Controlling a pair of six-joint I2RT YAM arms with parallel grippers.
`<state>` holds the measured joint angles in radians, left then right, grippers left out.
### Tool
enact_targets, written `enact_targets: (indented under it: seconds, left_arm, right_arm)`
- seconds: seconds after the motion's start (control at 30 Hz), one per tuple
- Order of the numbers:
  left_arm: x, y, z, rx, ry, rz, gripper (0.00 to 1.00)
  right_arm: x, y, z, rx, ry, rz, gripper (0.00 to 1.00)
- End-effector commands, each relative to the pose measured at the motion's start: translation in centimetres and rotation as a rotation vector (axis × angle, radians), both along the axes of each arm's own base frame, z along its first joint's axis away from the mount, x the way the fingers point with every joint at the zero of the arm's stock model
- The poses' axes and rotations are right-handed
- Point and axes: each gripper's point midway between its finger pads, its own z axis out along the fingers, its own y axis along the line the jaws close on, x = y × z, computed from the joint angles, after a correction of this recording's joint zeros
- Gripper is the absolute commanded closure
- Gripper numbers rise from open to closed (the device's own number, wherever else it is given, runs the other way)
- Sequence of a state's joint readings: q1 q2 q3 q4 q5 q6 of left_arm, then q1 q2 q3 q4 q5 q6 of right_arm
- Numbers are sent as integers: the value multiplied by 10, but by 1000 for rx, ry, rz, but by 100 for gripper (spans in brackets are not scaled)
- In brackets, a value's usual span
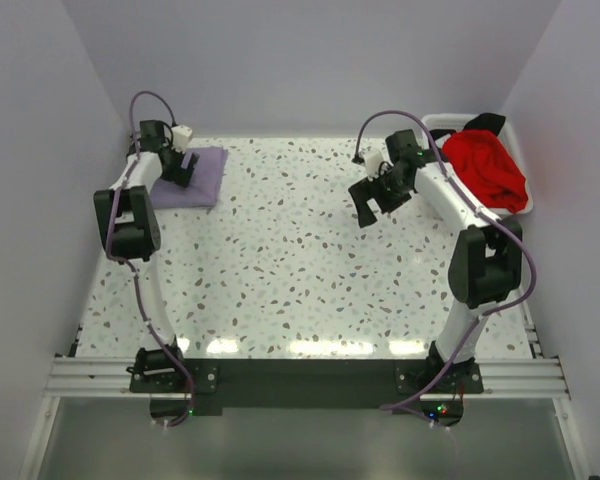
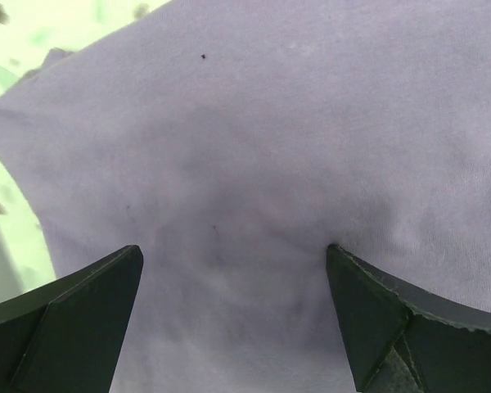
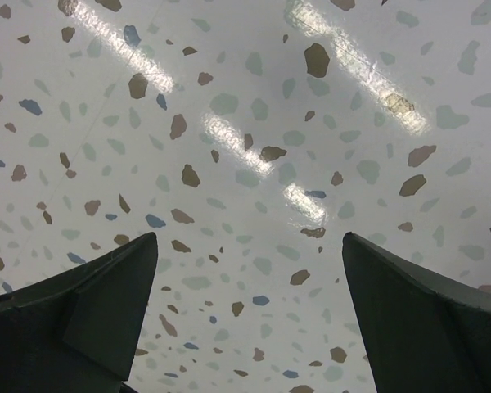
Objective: Fold and stack the t-shirts
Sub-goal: Neatly place the folded tshirt to the corner, then reset both grippers
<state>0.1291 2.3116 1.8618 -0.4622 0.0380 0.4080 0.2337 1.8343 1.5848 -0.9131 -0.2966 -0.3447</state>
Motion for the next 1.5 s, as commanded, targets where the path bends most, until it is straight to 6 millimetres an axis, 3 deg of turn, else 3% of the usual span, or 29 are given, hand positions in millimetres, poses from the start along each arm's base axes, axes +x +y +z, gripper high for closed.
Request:
enact_targets:
  seconds: [0.0, 0.17, 0.3, 0.4, 0.43, 0.5, 0.53, 0.63, 0.73, 0.87, 1.1, 1.2, 1.47]
  left_arm:
    - [-21, 33, -51, 144, 175, -104, 0]
    - [-1, 53, -56, 170, 145, -89, 0]
    - [15, 64, -34, 172, 66, -74, 0]
    - [28, 59, 11, 160, -40, -105, 0]
    - [34, 54, 40, 156, -100, -133, 0]
    - [37, 52, 68, 169, -149, -160, 0]
    - [37, 49, 93, 173, -189, -179, 0]
    - [28, 44, 136, 167, -239, -196, 0]
    - [9, 31, 163, 115, -262, -208, 0]
    - [-24, 13, 153, -3, -183, -186, 0]
    - [-74, -5, 99, -162, -5, -82, 0]
    - [-87, -5, 77, -172, 58, -54, 0]
    - [-95, 9, 20, -134, 162, 7, 0]
  right_arm:
    - [9, -1, 11, 3, -29, 11, 1]
    - [9, -4, 13, -2, -29, 13, 1]
    - [7, -4, 18, 0, -33, 16, 1]
    - [6, -3, 21, 6, -38, 19, 1]
    - [6, -3, 21, 8, -37, 18, 1]
    - [5, -1, 23, 21, -36, 12, 1]
    - [6, 0, 25, 29, -38, 10, 1]
    - [5, 3, 28, 45, -39, 0, 1]
    - [5, 4, 31, 54, -46, -3, 1]
    - [4, 6, 31, 64, -48, -8, 1]
    - [5, 8, 33, 80, -45, -14, 1]
    - [6, 7, 31, 78, -45, -13, 1]
    - [6, 8, 25, 79, -34, -8, 1]
